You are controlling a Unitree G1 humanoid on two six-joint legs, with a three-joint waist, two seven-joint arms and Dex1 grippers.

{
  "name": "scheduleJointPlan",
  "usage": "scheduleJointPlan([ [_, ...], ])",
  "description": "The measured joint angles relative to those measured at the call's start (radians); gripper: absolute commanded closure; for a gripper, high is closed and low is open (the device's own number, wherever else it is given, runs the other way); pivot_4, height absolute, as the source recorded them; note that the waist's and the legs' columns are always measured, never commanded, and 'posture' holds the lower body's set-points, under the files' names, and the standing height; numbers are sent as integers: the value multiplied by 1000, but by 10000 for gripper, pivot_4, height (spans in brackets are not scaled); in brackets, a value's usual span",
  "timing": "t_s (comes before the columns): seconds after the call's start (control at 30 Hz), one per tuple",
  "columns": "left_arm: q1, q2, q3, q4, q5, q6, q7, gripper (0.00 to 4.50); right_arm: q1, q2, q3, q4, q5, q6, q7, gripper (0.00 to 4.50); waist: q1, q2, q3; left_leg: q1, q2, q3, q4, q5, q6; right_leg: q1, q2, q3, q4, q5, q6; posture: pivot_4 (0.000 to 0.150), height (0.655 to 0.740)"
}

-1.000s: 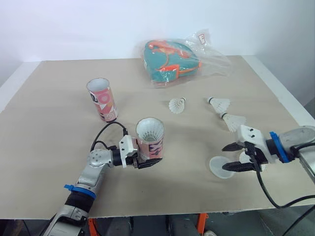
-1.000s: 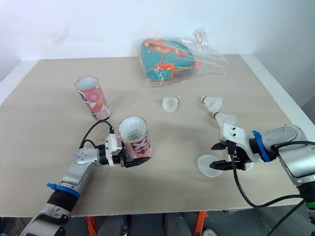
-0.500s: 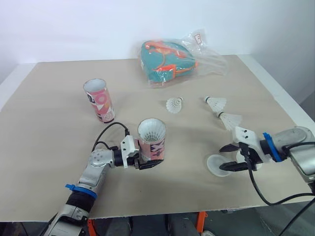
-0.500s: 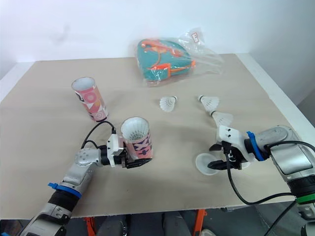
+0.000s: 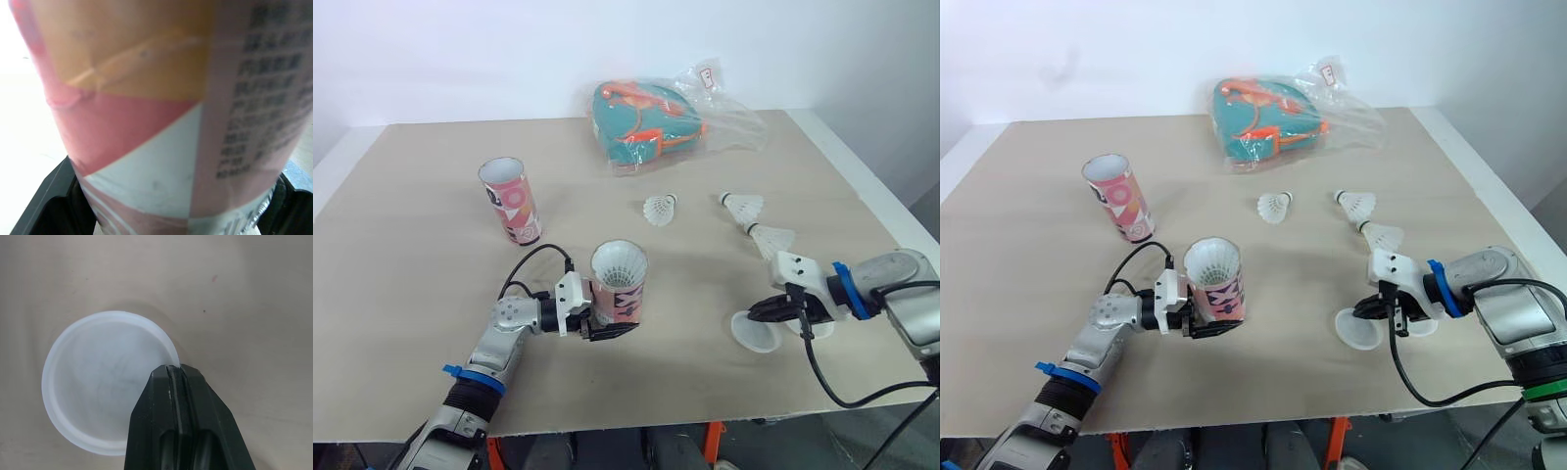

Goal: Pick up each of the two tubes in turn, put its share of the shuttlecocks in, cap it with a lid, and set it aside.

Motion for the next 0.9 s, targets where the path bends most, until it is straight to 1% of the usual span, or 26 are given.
scheduleJointPlan([
  [0.13,-2,0,0,2,3,-2,1,8485,3,17,-4,-131,104,98,28,44703,-1,1,0,0,0,0,0,0,0,0,0,1,0,0,0,1500,7387],
  [0.23,-2,0,0,2,5,-1,2,8485,-34,19,-36,-222,191,171,33,44703,-1,1,0,0,0,1,0,0,0,-1,0,2,0,0,1,1500,7387],
  [0.37,-7,6,-7,2,12,3,-1,8485,-164,35,-92,-366,308,240,17,44703,-1,1,0,0,0,1,0,0,0,0,0,1,0,0,1,1500,7387],
  [0.47,-32,10,-13,16,11,27,-15,8485,-343,55,-105,-400,364,270,-1,44703,-1,0,0,0,0,1,0,0,0,-1,0,1,0,1,0,1500,7387],
  [0.6,-44,11,-14,25,8,34,-27,8485,-428,84,-74,-386,363,281,-11,44703,-1,-1,0,0,1,1,-1,0,0,-2,0,1,-1,0,0,1500,7387],
  [0.63,-52,16,-11,32,5,43,-37,8485,-489,117,-27,-365,345,280,-10,44703,-2,0,0,-1,1,2,-2,0,0,-3,0,1,-1,1,-1,1500,7387],
  [0.67,-56,16,-12,35,5,45,-39,8485,-503,125,-18,-363,341,278,-10,44703,-2,0,0,-1,1,2,-2,0,0,-4,0,1,-1,1,-1,1500,7387],
  [0.73,-81,17,-15,55,7,55,-54,8485,-623,204,86,-326,275,240,1,44703,-5,1,0,0,3,4,-2,0,0,-5,1,1,0,2,-3,1500,7387],
  [0.8,-93,12,-20,64,9,60,-64,8485,-673,250,159,-293,227,199,16,44703,-3,0,0,-1,5,3,-2,0,0,-5,3,0,0,2,-4,1500,7387],
  [0.9,-96,8,-22,65,9,59,-68,8485,-698,285,213,-227,178,161,31,44703,-1,0,0,-4,5,3,-2,0,0,-7,3,1,-1,2,-3,1500,7387],
])
